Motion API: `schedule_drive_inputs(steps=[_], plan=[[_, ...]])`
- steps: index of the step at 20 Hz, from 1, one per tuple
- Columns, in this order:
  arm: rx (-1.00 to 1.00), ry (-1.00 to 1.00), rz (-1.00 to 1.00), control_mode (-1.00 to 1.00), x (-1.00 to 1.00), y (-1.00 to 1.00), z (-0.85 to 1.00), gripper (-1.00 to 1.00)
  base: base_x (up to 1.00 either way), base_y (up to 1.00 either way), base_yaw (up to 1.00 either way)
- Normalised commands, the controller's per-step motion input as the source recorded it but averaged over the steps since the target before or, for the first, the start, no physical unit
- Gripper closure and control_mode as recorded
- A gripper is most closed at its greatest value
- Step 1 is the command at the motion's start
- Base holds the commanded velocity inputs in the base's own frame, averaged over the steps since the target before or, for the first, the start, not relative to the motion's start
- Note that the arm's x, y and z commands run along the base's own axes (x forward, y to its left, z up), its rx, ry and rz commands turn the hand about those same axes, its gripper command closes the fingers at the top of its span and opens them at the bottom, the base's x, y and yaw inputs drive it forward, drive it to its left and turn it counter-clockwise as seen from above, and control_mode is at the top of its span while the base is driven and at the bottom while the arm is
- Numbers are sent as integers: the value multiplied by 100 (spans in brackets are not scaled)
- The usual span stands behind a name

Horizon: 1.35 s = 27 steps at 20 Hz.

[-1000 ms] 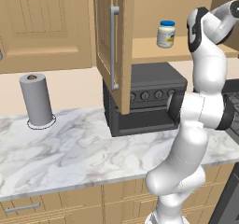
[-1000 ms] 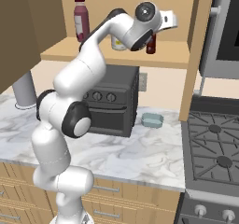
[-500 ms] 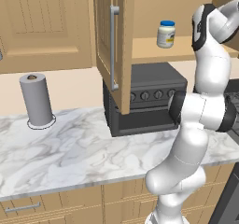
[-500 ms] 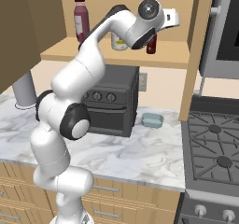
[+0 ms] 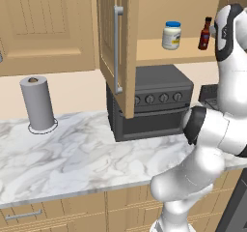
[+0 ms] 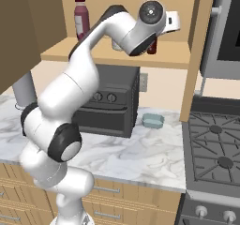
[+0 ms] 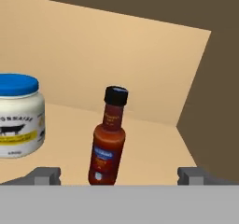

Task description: Pick the mayonnaise and condiment bottle from the counter and place them in the cabinet.

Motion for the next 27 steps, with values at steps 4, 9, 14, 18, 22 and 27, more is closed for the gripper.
schedule_drive_inputs(steps=[4,9,14,18,22,27], plan=[[0,-4,3,-100,-86,47,-26,-100,0,0,0],[-1,-6,3,-100,-91,74,-39,-100,0,0,0],[-3,-7,2,-100,-93,76,-42,-100,0,0,0],[-4,-5,0,-100,-98,75,-48,-100,0,0,0],[-2,-1,0,-100,-86,71,-59,-100,0,0,0],[0,0,0,-100,-71,54,-70,-100,0,0,0]])
